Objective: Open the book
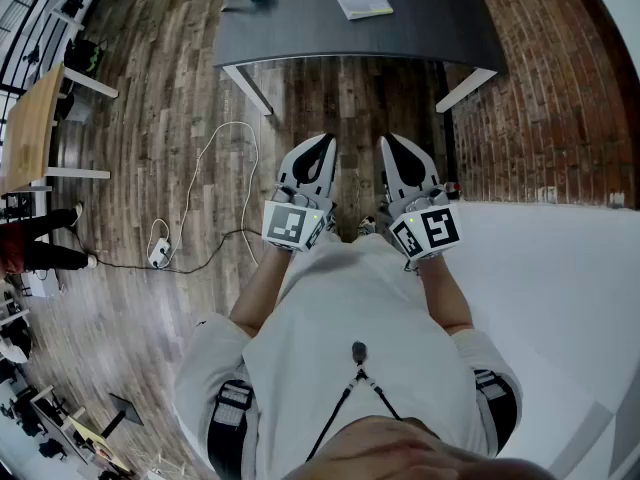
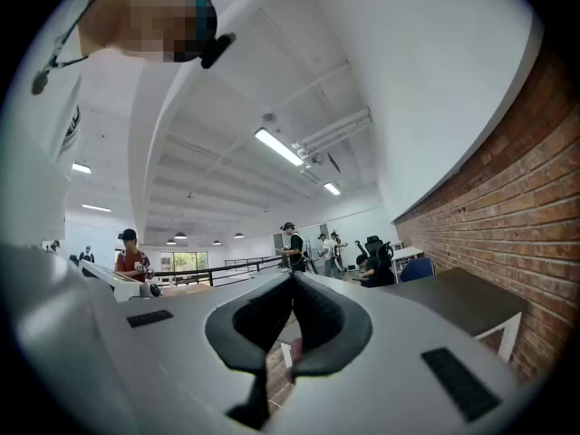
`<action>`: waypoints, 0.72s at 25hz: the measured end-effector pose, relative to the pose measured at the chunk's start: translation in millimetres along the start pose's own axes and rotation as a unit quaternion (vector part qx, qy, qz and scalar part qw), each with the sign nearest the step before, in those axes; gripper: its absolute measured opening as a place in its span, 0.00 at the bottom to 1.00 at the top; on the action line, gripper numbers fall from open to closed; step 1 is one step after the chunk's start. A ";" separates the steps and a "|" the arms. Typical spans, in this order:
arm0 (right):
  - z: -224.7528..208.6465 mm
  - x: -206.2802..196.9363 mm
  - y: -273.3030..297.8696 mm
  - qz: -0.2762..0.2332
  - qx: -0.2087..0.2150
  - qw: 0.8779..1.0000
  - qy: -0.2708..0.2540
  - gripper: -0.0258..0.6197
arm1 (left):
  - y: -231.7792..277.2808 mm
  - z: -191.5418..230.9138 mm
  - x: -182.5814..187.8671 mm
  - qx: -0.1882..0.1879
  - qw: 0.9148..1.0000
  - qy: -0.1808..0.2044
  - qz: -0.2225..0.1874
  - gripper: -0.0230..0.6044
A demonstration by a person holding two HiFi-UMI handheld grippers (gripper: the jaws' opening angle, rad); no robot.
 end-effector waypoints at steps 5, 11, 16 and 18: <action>-4.3 4.8 -18.2 -0.001 0.007 1.000 -0.009 0.09 | -4.8 -13.0 1.0 0.011 1.000 0.012 -0.012 0.07; -11.2 7.1 -36.5 -0.002 0.017 1.000 -0.007 0.09 | -0.1 -41.3 -4.4 0.002 1.000 0.017 -0.011 0.07; -18.9 4.0 -47.7 -0.003 0.023 1.000 -0.001 0.09 | 6.1 -56.9 -11.3 0.004 1.000 0.022 -0.005 0.07; -24.8 3.2 -52.2 -0.004 0.023 1.000 0.000 0.09 | 8.8 -61.4 -13.5 0.008 1.000 0.024 -0.002 0.07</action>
Point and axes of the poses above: the fingertips, and each gripper's own axes: y forward along the fingers, z to its left, x out of its top, the point moved 7 cm from there along -y, backward along the fingers, and after that the axes turned 15 degrees about -y, right-handed, at the moved point
